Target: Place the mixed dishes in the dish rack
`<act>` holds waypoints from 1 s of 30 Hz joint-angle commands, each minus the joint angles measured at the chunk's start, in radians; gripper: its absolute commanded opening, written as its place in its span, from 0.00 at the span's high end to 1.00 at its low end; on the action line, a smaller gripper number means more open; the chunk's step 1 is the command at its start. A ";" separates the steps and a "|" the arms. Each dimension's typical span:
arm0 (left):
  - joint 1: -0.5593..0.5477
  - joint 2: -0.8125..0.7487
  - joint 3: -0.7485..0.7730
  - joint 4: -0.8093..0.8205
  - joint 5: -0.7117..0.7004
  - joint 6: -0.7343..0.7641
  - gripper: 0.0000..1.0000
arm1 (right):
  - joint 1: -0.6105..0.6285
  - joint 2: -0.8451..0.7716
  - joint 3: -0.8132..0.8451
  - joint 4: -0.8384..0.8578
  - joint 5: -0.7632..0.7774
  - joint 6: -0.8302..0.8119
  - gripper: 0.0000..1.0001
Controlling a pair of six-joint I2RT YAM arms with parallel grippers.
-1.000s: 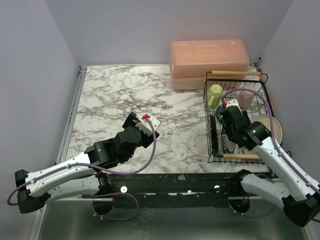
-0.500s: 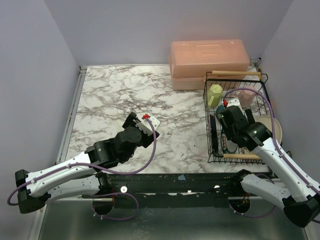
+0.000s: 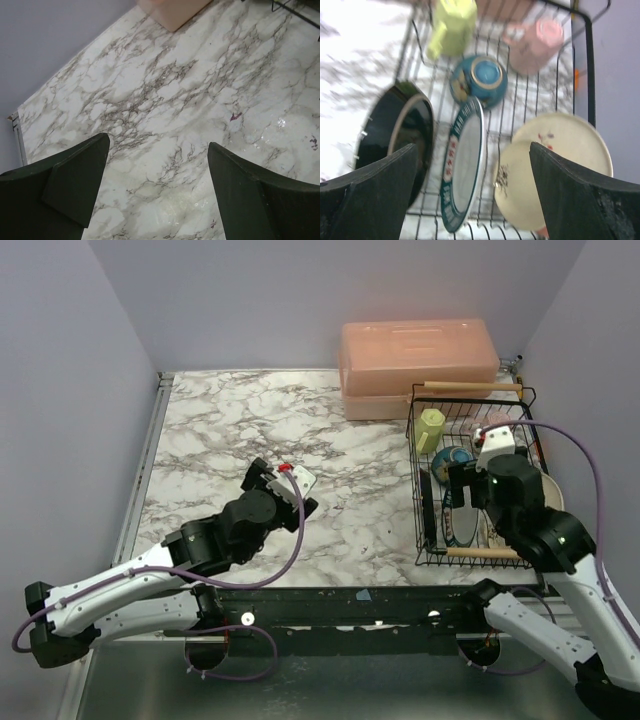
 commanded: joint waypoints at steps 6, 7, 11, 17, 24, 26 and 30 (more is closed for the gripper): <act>0.008 -0.137 0.210 -0.025 0.001 -0.022 0.08 | 0.001 -0.267 -0.010 0.470 -0.133 0.009 0.00; 0.008 -0.149 0.237 -0.027 -0.005 -0.019 0.08 | 0.001 -0.278 -0.004 0.499 -0.148 0.003 0.00; 0.009 -0.209 0.320 -0.030 -0.029 -0.008 0.06 | 0.001 -0.263 0.055 0.564 -0.105 -0.029 0.01; 0.009 -0.303 0.394 -0.014 -0.068 -0.005 0.04 | 0.001 -0.185 0.116 0.669 0.023 -0.017 0.00; 0.008 -0.406 0.409 -0.038 -0.146 -0.026 0.02 | 0.001 -0.170 0.088 0.734 0.091 -0.026 0.00; 0.008 -0.431 0.412 -0.051 -0.155 -0.038 0.02 | 0.001 -0.178 0.077 0.747 0.071 -0.027 0.00; 0.009 -0.464 0.424 -0.089 -0.167 -0.071 0.02 | 0.000 -0.206 0.052 0.790 0.047 -0.030 0.00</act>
